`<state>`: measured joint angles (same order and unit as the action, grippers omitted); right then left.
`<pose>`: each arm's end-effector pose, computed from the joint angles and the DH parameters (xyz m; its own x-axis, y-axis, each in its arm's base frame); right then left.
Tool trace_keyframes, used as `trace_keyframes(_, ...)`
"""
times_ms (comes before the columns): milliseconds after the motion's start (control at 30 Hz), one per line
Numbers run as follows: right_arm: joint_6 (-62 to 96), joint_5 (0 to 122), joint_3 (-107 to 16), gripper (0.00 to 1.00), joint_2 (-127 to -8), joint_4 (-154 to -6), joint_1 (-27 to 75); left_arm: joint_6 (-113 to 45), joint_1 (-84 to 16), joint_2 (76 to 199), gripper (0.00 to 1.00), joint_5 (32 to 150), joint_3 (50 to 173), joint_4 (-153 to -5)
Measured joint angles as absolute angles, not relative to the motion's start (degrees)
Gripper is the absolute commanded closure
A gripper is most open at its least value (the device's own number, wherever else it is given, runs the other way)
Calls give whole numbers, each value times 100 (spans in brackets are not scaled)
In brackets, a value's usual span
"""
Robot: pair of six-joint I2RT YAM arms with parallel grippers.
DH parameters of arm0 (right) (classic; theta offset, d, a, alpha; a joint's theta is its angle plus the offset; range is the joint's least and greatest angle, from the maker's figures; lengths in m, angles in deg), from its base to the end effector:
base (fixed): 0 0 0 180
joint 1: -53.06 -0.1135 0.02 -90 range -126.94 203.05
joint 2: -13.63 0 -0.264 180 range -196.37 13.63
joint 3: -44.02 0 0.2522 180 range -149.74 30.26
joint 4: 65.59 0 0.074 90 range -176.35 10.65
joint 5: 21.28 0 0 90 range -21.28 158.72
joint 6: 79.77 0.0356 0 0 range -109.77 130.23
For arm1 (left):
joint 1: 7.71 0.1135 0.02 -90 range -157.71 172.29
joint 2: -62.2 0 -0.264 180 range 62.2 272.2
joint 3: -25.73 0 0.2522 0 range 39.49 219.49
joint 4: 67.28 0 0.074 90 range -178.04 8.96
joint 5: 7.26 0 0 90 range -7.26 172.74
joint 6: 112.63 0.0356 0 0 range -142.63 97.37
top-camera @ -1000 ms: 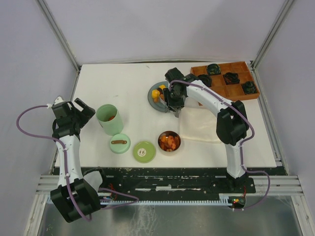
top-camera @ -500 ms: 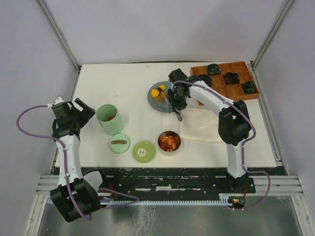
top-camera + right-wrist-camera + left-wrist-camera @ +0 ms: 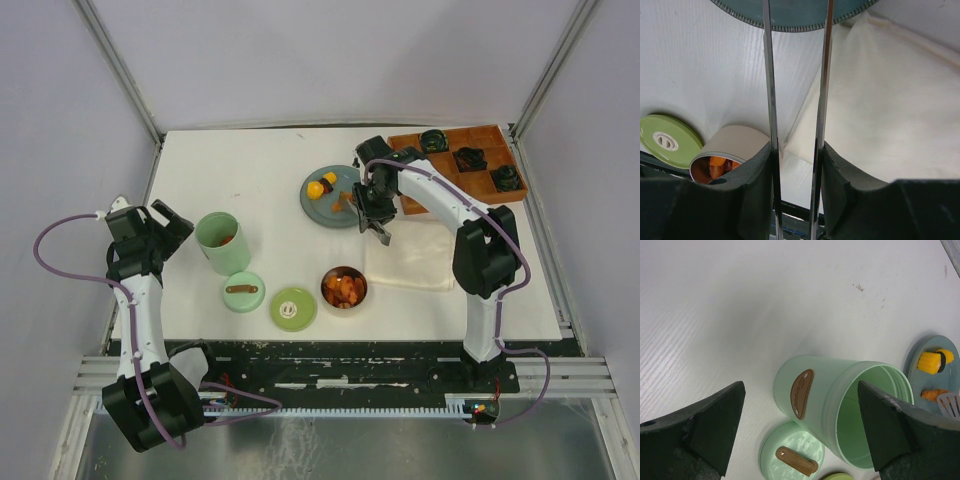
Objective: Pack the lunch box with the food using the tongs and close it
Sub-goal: Pick up the fake food from the plate.
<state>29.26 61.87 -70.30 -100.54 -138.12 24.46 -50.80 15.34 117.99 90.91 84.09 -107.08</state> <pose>0.3609 0.2016 0.2508 -0.9564 -0.1527 -0.2491 -0.2064 0.9565 0.2062 0.1957 0.0778 0.2770 -0.3570 -0.6597 -0.6613 -0.5127 0.7302 -0.4517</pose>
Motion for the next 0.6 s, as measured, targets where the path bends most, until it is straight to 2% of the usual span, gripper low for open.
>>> trace_keyframes(133, 2895, 6189, -7032, 49, -10054, -13853, 2446, -5080, 1534, 11808, 0, 9088, 8409, -10708)
trace_keyframes(600, 3404, 6268, -6988, 46, -10054, -13438, 2456, -5080, 1534, 11847, 0, 9091, 8409, -10708)
